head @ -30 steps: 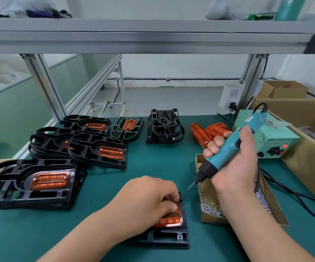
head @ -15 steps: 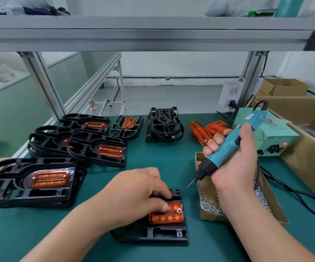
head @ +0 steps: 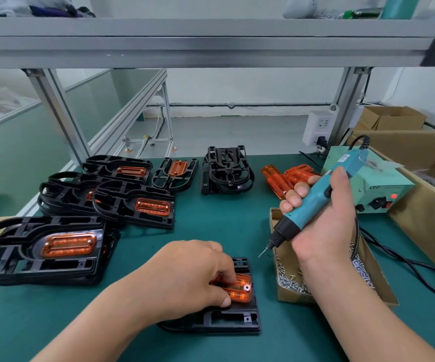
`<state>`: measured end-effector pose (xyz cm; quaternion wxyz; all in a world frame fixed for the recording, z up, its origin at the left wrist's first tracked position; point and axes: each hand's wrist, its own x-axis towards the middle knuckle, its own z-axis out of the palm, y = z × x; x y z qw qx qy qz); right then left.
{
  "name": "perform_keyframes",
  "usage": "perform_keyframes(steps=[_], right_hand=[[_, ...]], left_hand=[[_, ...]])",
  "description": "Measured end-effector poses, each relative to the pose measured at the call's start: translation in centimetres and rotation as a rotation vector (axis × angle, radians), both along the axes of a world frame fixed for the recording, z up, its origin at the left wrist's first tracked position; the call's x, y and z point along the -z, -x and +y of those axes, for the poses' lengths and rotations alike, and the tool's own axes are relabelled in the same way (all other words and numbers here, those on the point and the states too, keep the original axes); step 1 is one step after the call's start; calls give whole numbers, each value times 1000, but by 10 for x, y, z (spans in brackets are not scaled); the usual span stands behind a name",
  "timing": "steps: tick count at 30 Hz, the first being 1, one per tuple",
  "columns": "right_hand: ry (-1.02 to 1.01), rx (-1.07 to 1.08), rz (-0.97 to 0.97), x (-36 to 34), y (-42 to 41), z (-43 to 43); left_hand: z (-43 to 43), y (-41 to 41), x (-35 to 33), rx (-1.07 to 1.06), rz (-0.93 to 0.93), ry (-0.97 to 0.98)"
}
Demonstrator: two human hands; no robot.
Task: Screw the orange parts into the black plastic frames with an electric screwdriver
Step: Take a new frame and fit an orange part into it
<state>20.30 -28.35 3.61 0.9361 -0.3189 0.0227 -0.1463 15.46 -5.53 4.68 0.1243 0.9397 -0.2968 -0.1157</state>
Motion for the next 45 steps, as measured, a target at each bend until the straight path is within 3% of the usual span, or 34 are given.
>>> perform_keyframes(steps=[24, 45], right_hand=[[-5, 8, 5, -2, 0, 0], [-13, -20, -5, 2, -1, -1]], left_hand=[[-2, 2, -1, -37, -57, 88], [4, -1, 0, -20, 32, 10]])
